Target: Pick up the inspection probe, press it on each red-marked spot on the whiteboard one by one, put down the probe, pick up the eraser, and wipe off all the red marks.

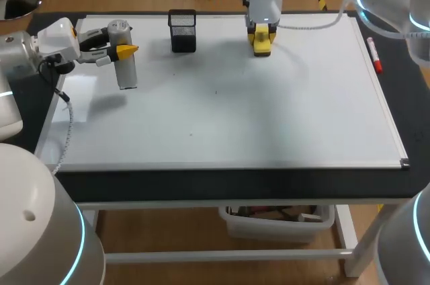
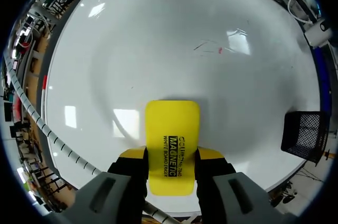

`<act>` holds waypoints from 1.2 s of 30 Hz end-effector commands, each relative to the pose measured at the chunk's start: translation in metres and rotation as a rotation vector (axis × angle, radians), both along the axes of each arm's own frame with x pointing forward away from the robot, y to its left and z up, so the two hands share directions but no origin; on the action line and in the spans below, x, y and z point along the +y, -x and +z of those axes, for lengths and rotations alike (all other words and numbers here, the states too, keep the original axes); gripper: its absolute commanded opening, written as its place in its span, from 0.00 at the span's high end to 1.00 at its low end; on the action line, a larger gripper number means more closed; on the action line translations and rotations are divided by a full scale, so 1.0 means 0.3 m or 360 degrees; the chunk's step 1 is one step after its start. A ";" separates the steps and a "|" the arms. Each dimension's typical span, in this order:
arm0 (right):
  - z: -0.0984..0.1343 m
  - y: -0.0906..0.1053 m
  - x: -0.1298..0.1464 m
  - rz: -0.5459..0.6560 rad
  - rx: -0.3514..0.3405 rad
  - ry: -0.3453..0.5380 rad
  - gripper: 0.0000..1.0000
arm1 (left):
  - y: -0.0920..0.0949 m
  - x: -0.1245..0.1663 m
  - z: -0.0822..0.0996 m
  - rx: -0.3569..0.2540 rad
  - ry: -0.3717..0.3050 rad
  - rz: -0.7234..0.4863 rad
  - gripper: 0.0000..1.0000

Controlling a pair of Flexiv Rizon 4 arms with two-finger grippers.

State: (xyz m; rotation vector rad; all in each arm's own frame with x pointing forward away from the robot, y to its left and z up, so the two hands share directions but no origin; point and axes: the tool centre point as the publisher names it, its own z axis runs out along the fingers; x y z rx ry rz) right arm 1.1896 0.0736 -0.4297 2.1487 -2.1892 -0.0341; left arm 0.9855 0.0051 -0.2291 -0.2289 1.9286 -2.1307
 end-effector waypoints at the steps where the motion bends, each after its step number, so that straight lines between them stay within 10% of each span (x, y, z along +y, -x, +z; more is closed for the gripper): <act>1: 0.002 -0.009 -0.002 0.0026 0.0016 -0.0011 0.42 | 0.001 -0.001 0.000 -0.0005 0.0003 0.0000 1.00; 2: 0.007 -0.006 -0.003 0.0027 0.0015 -0.0010 0.00 | 0.001 -0.001 0.000 -0.0005 0.0003 0.0000 1.00; 13: 0.077 0.019 -0.071 -0.0167 0.0017 -0.0173 0.00 | 0.001 -0.001 0.000 -0.0005 0.0003 0.0000 1.00; 29: 0.361 0.015 -0.273 -0.1085 -0.0034 -0.0760 0.00 | 0.001 -0.001 0.000 -0.0005 0.0003 0.0000 1.00; 36: 0.516 -0.019 -0.333 -0.1407 0.0090 -0.0772 0.00 | 0.001 -0.001 0.000 -0.0005 0.0003 0.0000 1.00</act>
